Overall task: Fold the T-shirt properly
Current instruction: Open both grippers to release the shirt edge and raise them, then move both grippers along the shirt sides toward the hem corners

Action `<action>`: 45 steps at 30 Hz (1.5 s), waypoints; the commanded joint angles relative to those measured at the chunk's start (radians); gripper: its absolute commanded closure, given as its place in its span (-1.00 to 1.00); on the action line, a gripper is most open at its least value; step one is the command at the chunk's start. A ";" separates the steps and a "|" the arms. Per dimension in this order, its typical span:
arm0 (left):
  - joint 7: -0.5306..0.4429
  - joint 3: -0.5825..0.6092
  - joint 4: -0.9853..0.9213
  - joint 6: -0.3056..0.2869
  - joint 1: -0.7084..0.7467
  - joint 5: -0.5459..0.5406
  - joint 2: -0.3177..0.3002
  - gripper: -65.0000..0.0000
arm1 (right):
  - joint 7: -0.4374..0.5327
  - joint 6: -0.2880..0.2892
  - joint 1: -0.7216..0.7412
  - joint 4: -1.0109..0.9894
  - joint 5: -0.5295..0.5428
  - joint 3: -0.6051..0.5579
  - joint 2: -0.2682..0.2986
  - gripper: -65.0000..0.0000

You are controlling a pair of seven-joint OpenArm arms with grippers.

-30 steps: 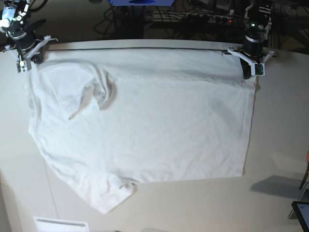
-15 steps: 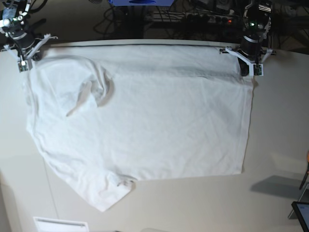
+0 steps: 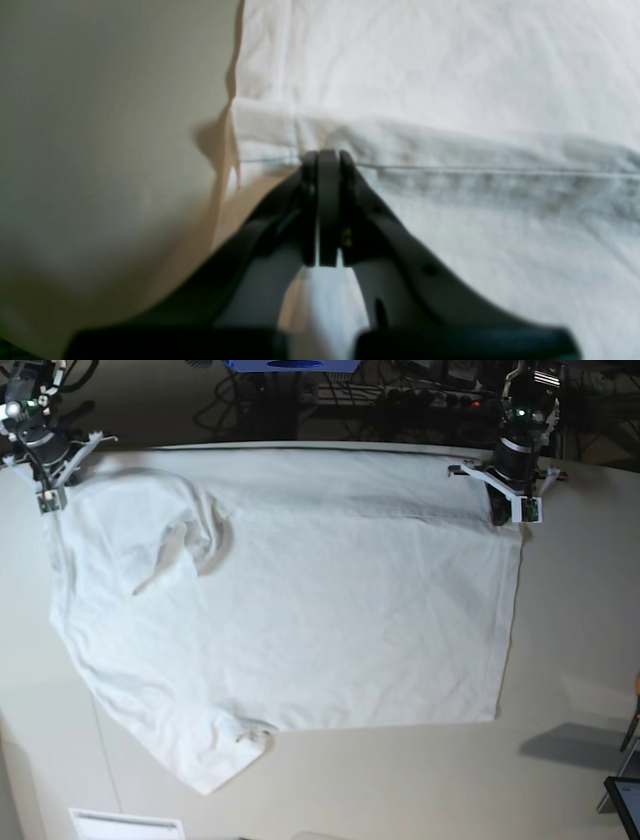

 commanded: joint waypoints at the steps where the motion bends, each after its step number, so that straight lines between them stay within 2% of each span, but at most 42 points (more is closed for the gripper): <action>1: -0.020 -0.024 0.027 0.007 0.007 0.000 -0.002 1.00 | 0.020 -0.004 0.004 0.025 0.001 0.008 0.011 0.97; 4: -0.018 -0.062 0.055 0.007 0.012 0.000 0.022 1.00 | 0.015 -0.004 0.033 0.027 0.001 0.010 0.014 0.97; 11: -0.018 -0.145 0.129 0.007 0.037 -0.011 0.027 1.00 | 0.015 -0.004 0.086 0.065 -0.001 0.053 0.017 0.97; 15: -0.018 -0.199 0.132 0.007 0.012 -0.155 0.021 1.00 | 0.015 0.000 0.161 0.063 -0.001 0.142 0.020 0.95; 17: -0.006 -0.220 0.126 0.007 -0.028 -0.230 0.016 1.00 | 0.014 0.000 0.216 0.060 -0.001 0.160 0.046 0.94; 18: 0.035 -0.230 0.123 0.007 -0.054 -0.242 0.004 1.00 | 0.011 0.000 0.245 0.059 -0.001 0.154 0.065 0.94; 21: 0.210 -0.233 0.116 0.007 -0.171 -0.213 -0.004 1.00 | -0.040 0.000 0.342 0.046 -0.001 0.107 0.108 0.84; 25: 0.390 -0.225 0.101 0.007 -0.295 -0.141 0.008 1.00 | -0.070 -0.004 0.445 0.043 -0.001 0.101 0.099 0.78; 29: 0.436 -0.234 0.098 0.007 -0.373 -0.038 0.061 1.00 | -0.018 -0.006 0.550 -0.030 -0.002 0.128 0.054 0.78; 34: 0.434 -0.223 0.050 0.007 -0.465 0.126 0.093 1.00 | -0.004 -0.006 0.718 -0.254 -0.002 0.031 0.094 0.78; 38: 0.434 -0.223 -0.026 0.003 -0.553 0.227 0.099 1.00 | -0.004 -0.001 0.876 -0.468 -0.001 0.008 0.103 0.77; 40: 0.433 -0.223 -0.075 -0.042 -0.602 0.238 0.091 1.00 | -0.004 0.000 0.957 -0.581 0.001 0.007 0.115 0.76; 42: 0.433 -0.233 -0.126 -0.129 -0.640 0.247 0.090 0.95 | 0.000 0.000 1.037 -0.712 0.001 0.007 0.125 0.67; 45: 0.433 -0.234 -0.187 -0.211 -0.689 0.247 0.088 0.92 | 0.014 0.002 1.164 -0.917 0.001 0.007 0.152 0.24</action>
